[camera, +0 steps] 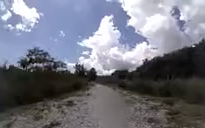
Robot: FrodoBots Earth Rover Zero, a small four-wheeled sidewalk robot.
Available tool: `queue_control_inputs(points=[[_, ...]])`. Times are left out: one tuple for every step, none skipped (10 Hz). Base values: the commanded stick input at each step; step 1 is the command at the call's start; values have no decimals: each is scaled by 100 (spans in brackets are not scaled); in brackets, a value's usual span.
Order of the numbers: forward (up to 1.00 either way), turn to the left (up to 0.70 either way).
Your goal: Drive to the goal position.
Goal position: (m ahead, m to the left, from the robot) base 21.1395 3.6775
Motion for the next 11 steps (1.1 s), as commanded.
queue_control_inputs(points=[[70,0],[70,0],[70,0],[70,0],[70,0],[70,0],[70,0],[70,0],[70,0],[70,0],[70,0]])
